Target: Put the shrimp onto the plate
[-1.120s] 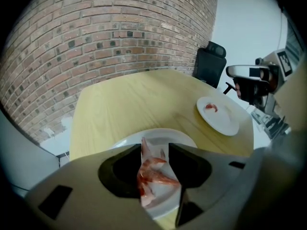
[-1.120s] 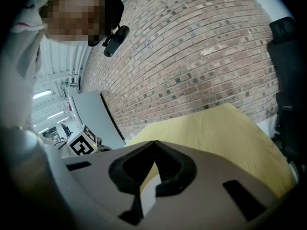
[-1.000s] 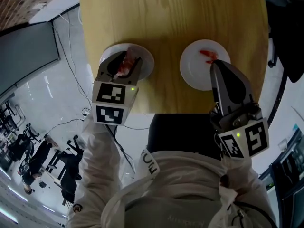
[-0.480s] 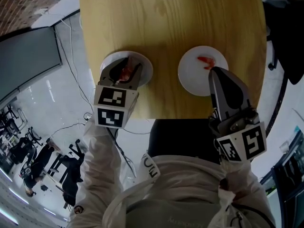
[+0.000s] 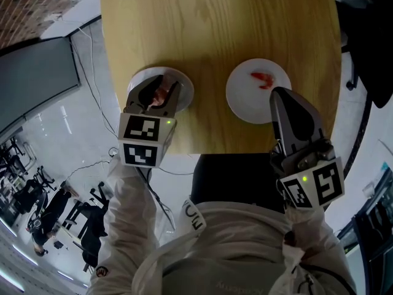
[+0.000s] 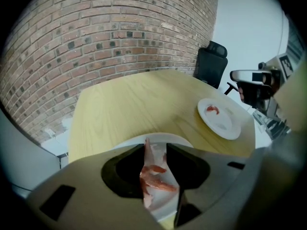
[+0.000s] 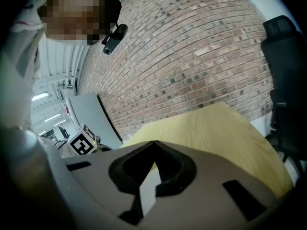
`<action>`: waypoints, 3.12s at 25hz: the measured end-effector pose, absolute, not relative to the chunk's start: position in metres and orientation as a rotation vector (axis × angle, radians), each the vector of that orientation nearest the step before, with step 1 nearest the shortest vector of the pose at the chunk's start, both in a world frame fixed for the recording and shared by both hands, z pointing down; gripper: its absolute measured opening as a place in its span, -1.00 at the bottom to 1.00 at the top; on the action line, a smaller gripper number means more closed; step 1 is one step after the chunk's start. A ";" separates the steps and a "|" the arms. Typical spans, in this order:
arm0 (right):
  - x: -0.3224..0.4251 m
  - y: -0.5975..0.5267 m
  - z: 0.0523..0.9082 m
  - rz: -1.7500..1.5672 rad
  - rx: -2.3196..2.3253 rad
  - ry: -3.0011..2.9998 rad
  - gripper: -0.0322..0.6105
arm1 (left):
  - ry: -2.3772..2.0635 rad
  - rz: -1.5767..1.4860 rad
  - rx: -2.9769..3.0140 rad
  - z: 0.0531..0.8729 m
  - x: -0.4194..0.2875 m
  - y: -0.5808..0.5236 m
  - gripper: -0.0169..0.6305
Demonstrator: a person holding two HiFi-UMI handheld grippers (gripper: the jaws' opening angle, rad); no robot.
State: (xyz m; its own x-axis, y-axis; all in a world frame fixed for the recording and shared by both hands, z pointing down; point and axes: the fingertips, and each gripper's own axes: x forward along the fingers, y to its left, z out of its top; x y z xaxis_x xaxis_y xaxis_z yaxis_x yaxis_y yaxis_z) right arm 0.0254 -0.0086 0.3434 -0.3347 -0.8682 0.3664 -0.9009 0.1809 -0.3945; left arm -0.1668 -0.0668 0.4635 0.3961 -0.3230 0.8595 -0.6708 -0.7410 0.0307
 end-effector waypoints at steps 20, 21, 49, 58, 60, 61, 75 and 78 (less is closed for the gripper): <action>0.064 0.021 0.334 0.847 1.888 -2.326 -0.83 | -0.781 1.249 2.384 0.443 -0.110 -0.049 -0.48; 0.067 0.023 0.333 0.848 1.897 -2.320 -0.83 | -0.765 1.246 2.394 0.442 -0.103 -0.046 -0.48; 0.140 0.066 0.336 0.878 2.129 -2.165 -0.82 | -0.417 1.426 2.585 0.452 0.012 -0.007 -0.48; 0.147 0.058 0.334 0.897 2.138 -2.146 -0.83 | -0.397 1.454 2.578 0.455 0.017 -0.016 -0.48; 0.147 0.059 0.334 0.900 2.139 -2.148 -0.82 | -0.397 1.460 2.578 0.455 0.017 -0.016 -0.48; 0.148 0.059 0.335 0.902 2.138 -2.149 -0.82 | -0.396 1.459 2.574 0.455 0.018 -0.016 -0.48; 0.149 0.077 0.341 0.900 2.126 -2.170 -0.82 | -0.435 1.409 2.562 0.457 0.021 0.000 -0.47; 0.146 0.073 0.340 0.901 2.115 -2.176 -0.82 | -0.447 1.387 2.558 0.453 0.018 -0.003 -0.47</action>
State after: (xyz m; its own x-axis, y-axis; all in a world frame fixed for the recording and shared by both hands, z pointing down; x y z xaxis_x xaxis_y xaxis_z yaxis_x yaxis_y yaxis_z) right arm 0.1459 0.0731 0.3400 -0.1070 -0.9252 0.3641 -0.9117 -0.0548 -0.4072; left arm 0.0183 -0.0031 0.4526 0.5146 -0.1689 0.8406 -0.3543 -0.9347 0.0291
